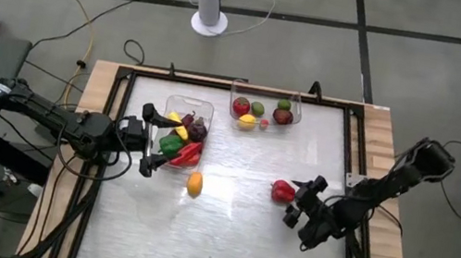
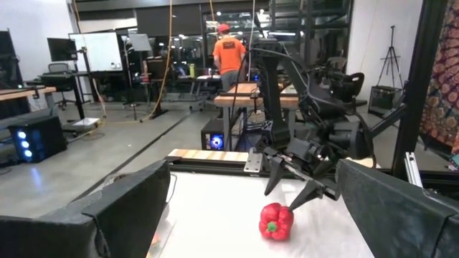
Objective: Sort produce into baskets
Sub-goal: Put the red bell pepper into the left transparent bin
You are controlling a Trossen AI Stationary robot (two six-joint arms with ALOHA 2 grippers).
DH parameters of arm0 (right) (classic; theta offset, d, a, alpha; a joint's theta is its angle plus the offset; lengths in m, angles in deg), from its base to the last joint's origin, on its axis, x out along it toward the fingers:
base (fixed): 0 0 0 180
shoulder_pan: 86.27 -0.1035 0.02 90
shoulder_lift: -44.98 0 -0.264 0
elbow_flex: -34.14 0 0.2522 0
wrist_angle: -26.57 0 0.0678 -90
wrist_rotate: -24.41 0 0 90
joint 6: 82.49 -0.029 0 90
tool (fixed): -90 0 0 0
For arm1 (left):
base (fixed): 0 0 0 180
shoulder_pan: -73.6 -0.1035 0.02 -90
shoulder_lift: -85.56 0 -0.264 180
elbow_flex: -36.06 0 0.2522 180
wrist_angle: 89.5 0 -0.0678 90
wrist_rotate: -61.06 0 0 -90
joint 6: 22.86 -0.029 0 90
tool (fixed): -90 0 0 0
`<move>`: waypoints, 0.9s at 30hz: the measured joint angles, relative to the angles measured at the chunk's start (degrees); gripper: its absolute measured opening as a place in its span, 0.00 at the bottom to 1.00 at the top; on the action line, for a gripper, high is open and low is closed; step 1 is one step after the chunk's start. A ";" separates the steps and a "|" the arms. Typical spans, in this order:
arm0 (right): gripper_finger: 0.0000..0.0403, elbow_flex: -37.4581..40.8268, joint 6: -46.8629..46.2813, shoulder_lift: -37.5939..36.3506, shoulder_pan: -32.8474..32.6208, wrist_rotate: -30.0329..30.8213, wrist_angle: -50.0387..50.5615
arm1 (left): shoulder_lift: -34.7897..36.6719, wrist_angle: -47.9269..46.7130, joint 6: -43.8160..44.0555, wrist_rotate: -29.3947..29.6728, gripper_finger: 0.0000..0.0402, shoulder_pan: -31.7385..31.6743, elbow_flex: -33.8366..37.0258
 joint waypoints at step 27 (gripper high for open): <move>0.91 -0.28 32.34 -9.79 18.60 -36.07 -2.21 | 0.01 -0.04 -0.15 -0.01 0.96 0.00 0.00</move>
